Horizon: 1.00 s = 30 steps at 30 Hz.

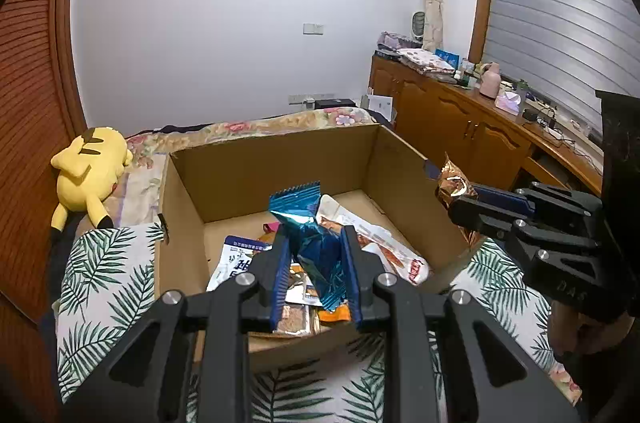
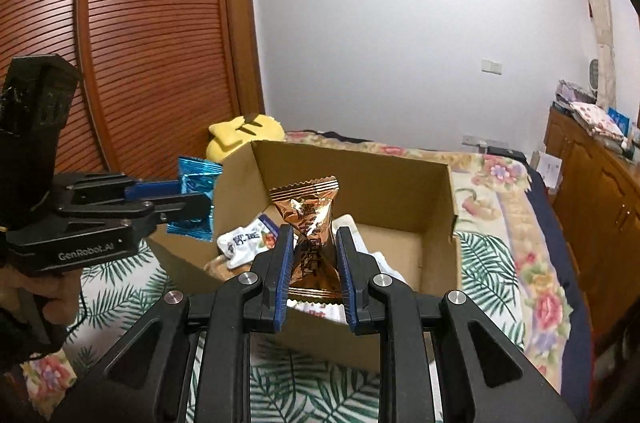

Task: Organize snacks
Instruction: 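Lift both candies and carry them over the box, then open both tools to drop the candies into the box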

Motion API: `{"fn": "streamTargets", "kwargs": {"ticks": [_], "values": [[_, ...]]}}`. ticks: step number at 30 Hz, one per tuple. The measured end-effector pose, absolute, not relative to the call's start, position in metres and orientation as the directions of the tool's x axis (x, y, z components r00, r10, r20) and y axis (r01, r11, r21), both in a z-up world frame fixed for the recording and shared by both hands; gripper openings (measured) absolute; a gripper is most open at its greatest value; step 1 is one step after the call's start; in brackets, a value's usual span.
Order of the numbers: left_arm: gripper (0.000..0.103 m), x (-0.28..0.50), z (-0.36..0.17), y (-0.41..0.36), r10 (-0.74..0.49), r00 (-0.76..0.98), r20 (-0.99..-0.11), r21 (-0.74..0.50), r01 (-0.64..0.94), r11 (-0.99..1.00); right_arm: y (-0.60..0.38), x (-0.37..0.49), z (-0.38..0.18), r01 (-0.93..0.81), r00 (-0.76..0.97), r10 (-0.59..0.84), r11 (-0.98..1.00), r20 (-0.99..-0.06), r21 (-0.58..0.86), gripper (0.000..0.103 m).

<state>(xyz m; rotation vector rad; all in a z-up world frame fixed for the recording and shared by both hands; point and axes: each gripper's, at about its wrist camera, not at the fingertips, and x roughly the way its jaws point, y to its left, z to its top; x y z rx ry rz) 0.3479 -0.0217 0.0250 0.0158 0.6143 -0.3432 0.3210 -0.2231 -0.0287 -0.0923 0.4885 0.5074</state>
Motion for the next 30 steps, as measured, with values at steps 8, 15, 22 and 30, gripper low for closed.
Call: {"fn": "streamTargets", "kwargs": {"ticks": [8,15,22,30], "values": [[0.023,0.372,0.004,-0.015,-0.294,0.747,-0.597,-0.097,0.296,0.95,-0.211,0.348,-0.049,-0.48,0.742,0.433,0.876,-0.512,0.046,0.02],[0.023,0.384,-0.009,-0.01,-0.29,0.73,-0.619,-0.107,0.288,0.952,-0.211,0.363,-0.06,-0.471,0.725,0.43,0.879,-0.537,0.068,0.02],[0.023,0.4,-0.017,-0.011,-0.305,0.674,-0.673,-0.128,0.3,0.945,-0.197,0.374,-0.064,-0.485,0.694,0.421,0.873,-0.584,0.053,0.02],[0.025,0.408,-0.026,-0.01,-0.316,0.634,-0.706,-0.161,0.291,0.943,-0.185,0.392,-0.075,-0.501,0.62,0.419,0.862,-0.663,0.076,0.021]]}}
